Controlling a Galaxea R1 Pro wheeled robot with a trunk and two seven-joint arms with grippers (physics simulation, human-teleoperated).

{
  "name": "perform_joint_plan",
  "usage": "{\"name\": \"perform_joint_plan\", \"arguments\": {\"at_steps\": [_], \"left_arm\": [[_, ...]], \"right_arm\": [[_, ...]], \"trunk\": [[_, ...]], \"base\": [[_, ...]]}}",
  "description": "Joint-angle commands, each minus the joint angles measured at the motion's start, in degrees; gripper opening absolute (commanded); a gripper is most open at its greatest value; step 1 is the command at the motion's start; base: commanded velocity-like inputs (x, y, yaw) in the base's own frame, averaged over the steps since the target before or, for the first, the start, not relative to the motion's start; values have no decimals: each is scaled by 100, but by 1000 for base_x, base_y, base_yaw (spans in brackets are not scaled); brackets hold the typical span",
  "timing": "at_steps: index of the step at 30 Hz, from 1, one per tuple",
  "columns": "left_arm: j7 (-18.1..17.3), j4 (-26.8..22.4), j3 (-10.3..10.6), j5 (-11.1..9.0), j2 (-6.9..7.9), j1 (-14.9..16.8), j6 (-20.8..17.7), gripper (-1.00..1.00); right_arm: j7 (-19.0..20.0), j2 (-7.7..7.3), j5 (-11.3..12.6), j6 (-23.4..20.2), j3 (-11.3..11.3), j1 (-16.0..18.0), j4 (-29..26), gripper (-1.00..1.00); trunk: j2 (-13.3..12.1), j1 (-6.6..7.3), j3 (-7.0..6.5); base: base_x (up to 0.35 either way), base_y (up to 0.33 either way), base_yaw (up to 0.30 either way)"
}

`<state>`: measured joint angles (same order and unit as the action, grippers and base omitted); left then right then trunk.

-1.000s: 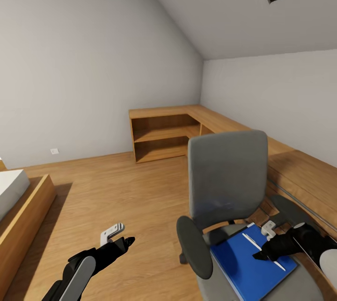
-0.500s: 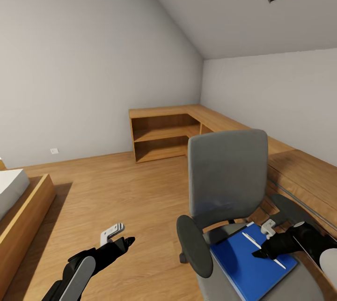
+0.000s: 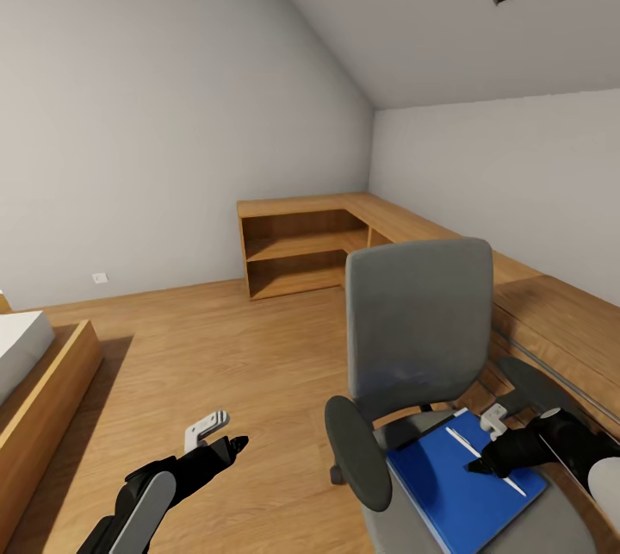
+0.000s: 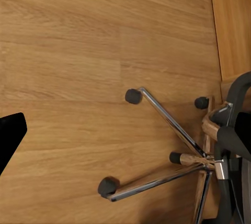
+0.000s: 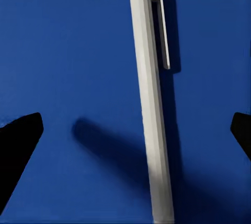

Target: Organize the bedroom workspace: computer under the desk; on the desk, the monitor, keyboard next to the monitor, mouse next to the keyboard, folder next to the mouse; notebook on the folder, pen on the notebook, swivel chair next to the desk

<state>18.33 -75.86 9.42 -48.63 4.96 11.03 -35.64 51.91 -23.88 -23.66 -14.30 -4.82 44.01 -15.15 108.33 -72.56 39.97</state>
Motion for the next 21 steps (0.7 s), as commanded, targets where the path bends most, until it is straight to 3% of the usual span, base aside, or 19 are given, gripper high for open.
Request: {"name": "perform_joint_plan", "arguments": {"at_steps": [1,21], "left_arm": [[57,-8,14,-60,5,5,-4,100],[57,-8,14,-68,5,5,-4,100]], "right_arm": [[21,-2,28,-56,-63,-7,39,-100],[21,5,36,-56,-63,-9,46,-100]], "trunk": [[2,0,7],[2,0,7]], "base": [[0,0,0],[0,0,0]]}}
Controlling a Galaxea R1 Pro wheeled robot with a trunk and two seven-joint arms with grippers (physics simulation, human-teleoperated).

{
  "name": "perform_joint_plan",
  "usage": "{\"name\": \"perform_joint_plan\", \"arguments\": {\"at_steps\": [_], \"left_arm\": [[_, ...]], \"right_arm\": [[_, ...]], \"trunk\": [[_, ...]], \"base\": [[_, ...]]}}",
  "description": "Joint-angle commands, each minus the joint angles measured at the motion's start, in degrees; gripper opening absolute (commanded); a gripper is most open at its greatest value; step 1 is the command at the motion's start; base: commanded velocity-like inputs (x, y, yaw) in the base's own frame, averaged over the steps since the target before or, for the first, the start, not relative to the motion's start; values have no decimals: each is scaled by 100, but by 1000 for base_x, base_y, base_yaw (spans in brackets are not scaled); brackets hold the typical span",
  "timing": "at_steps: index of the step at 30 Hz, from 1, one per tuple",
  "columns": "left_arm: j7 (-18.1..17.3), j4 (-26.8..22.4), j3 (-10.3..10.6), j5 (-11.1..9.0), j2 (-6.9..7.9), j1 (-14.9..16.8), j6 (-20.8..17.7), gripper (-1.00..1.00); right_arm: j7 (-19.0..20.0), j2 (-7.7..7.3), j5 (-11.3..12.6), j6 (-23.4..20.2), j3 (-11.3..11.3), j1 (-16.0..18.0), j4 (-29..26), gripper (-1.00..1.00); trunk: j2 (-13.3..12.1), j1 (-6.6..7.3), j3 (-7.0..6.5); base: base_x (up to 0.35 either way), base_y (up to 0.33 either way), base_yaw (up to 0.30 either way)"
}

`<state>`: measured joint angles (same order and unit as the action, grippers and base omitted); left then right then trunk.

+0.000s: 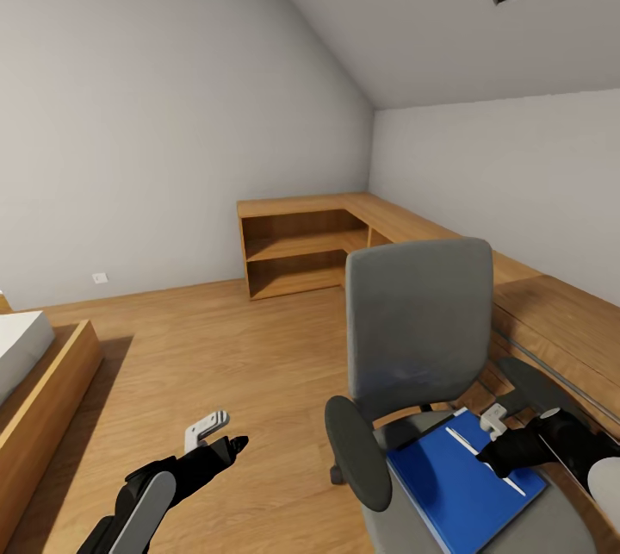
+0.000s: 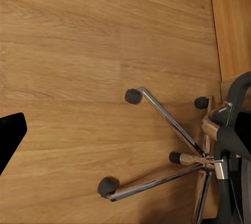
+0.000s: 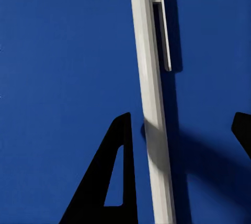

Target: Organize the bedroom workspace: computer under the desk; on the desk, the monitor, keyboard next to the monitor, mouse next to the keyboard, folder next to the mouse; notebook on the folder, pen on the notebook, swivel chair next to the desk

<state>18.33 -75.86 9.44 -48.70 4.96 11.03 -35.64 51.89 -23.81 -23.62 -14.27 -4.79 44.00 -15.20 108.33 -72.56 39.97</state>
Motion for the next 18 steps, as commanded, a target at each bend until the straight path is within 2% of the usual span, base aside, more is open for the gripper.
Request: {"name": "perform_joint_plan", "arguments": {"at_steps": [1,18], "left_arm": [[57,-8,10,-60,5,5,-4,100],[57,-8,14,-60,5,5,-4,100]], "right_arm": [[23,-3,32,-58,-66,-6,51,-100],[116,-1,41,-71,-74,-6,44,-100]], "trunk": [[2,0,7],[2,0,7]], "base": [[0,0,0],[0,0,0]]}}
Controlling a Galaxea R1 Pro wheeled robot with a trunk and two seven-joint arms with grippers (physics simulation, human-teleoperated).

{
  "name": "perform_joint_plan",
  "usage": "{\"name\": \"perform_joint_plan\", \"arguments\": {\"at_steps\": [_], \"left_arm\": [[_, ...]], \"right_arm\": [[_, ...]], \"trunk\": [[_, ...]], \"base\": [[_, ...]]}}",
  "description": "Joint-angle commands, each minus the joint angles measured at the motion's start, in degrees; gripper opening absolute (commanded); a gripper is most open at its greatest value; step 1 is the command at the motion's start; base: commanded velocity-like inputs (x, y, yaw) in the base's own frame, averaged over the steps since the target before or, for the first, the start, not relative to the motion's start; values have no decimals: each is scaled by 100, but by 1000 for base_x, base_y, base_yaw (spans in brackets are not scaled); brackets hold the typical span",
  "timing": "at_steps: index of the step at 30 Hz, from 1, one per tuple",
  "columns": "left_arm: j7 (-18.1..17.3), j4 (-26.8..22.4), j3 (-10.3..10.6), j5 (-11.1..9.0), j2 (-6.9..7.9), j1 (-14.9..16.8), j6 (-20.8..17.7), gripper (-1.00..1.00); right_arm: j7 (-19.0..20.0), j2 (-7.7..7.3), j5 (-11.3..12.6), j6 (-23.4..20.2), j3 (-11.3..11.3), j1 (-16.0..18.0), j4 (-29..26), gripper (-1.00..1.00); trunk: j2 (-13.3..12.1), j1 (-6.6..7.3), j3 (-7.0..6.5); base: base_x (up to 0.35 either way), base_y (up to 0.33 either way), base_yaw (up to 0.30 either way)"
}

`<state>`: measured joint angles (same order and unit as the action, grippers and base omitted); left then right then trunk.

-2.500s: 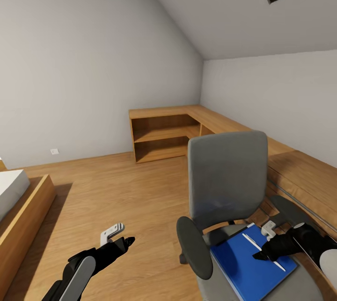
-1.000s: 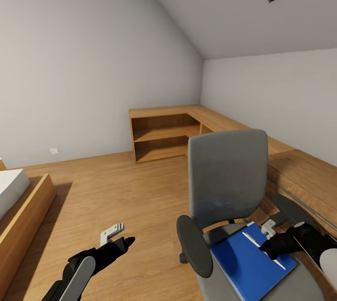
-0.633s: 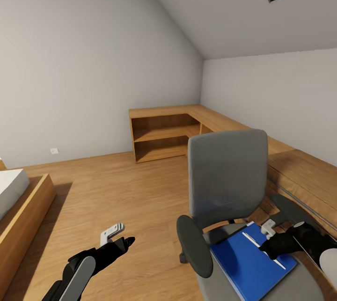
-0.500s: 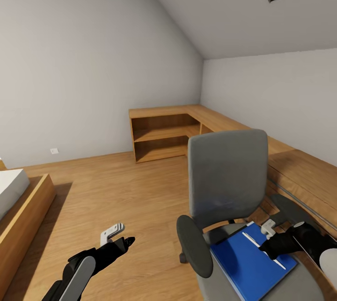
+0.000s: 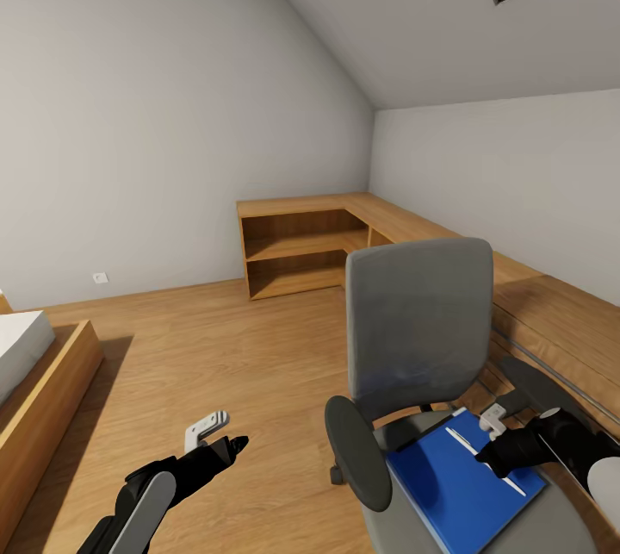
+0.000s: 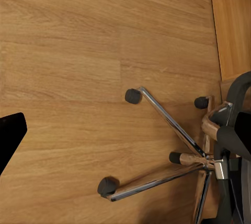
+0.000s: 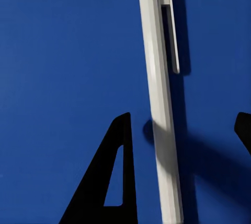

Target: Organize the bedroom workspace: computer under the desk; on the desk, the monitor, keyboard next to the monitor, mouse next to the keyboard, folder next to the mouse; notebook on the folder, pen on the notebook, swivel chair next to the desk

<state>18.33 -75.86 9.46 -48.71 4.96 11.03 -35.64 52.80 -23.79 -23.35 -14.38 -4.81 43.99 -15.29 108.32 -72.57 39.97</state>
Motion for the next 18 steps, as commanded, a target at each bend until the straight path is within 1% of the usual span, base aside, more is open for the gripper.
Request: {"name": "perform_joint_plan", "arguments": {"at_steps": [1,7,18], "left_arm": [[57,-8,12,-60,5,5,-4,100],[57,-8,7,-60,5,5,-4,100],[57,-8,6,-60,5,4,-4,100]], "right_arm": [[35,-3,14,-61,-72,-6,53,-100],[103,1,15,-74,-79,-5,53,-100],[142,53,15,-90,-81,-6,53,-100]], "trunk": [[2,0,7],[2,0,7],[2,0,7]], "base": [[0,0,0],[0,0,0],[0,0,0]]}}
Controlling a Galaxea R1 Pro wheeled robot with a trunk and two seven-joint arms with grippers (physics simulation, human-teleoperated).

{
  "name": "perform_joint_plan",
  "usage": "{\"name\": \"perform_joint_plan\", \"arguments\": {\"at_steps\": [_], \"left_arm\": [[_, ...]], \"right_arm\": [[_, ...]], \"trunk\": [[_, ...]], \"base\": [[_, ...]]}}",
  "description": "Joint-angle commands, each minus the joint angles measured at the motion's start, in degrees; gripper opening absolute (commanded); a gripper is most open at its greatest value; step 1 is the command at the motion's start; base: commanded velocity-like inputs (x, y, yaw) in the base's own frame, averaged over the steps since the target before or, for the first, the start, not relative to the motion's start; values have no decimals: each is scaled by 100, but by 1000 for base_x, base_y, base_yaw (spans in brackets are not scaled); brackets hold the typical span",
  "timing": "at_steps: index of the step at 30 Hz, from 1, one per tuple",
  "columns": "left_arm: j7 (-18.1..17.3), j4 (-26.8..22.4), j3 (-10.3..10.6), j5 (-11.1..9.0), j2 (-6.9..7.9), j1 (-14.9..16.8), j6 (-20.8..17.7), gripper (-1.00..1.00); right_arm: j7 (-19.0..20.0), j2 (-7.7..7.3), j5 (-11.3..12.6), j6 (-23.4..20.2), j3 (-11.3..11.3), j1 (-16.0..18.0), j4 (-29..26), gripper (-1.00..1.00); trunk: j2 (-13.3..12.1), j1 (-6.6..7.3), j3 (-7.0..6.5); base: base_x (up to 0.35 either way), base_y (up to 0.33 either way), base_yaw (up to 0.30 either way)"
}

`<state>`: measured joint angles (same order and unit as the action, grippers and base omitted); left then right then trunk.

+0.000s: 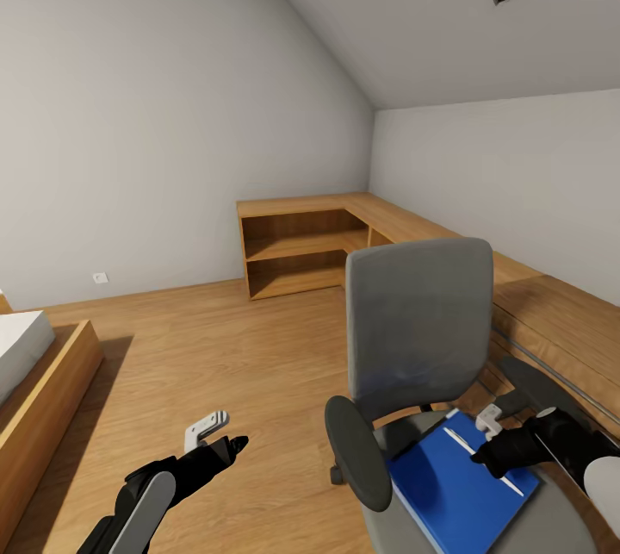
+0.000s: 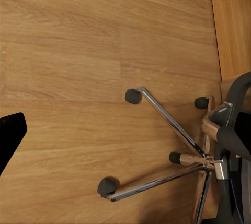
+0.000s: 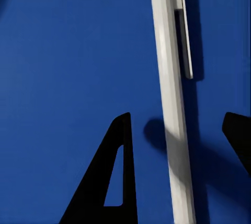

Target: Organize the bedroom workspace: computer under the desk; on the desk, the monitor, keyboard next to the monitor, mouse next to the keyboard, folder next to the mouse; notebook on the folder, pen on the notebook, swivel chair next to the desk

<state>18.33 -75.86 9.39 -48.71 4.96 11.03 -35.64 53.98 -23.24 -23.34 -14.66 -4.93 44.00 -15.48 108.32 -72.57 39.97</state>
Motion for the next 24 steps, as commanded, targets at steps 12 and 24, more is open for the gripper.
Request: {"name": "perform_joint_plan", "arguments": {"at_steps": [12,24], "left_arm": [[57,-8,11,-60,12,4,-4,100],[57,-8,10,-60,14,5,-4,100]], "right_arm": [[57,15,20,-75,-60,-5,71,-100],[59,57,22,-89,-60,-5,69,-100]], "trunk": [[2,0,7],[2,0,7]], "base": [[0,0,0],[0,0,0]]}}
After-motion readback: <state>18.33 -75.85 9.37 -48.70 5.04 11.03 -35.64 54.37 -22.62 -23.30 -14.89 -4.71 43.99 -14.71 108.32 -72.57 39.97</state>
